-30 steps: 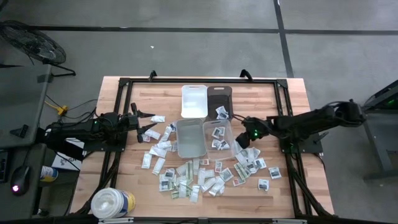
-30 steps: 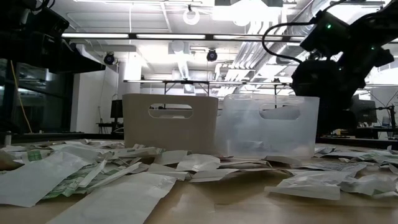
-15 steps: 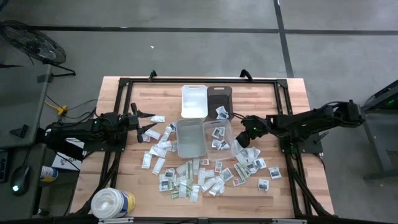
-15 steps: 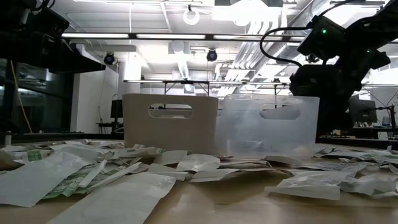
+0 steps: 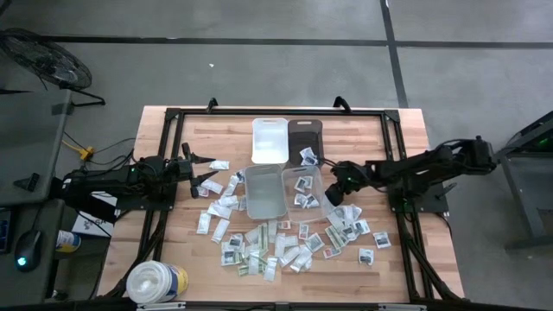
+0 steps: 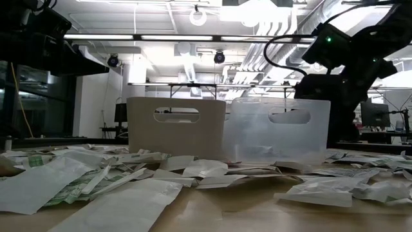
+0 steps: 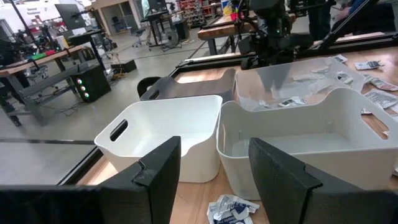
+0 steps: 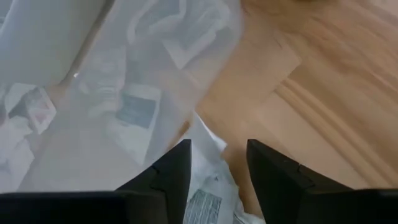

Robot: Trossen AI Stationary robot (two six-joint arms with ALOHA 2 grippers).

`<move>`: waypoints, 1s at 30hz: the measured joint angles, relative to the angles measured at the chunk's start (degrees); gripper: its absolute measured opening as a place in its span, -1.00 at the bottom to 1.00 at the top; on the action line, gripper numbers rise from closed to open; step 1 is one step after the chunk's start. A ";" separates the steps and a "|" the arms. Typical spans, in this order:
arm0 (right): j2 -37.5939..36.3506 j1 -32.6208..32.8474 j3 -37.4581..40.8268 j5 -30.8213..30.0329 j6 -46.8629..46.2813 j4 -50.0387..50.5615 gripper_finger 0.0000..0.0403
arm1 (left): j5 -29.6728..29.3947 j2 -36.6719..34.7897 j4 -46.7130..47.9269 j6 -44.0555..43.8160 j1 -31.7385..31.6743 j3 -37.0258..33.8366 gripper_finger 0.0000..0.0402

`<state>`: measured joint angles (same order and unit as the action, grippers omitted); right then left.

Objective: Pick & Place First Aid Supplies
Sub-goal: Put the green bandage pack into the white bin

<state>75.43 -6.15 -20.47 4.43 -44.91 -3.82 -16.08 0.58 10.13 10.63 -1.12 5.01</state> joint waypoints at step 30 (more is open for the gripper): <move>0.40 0.04 0.09 -1.92 -1.31 0.25 -0.99 | 0.00 0.01 0.00 0.00 0.00 -0.01 -0.06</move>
<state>75.83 -6.11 -20.38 2.50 -46.21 -3.57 -16.08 0.59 10.13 10.63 -1.12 5.00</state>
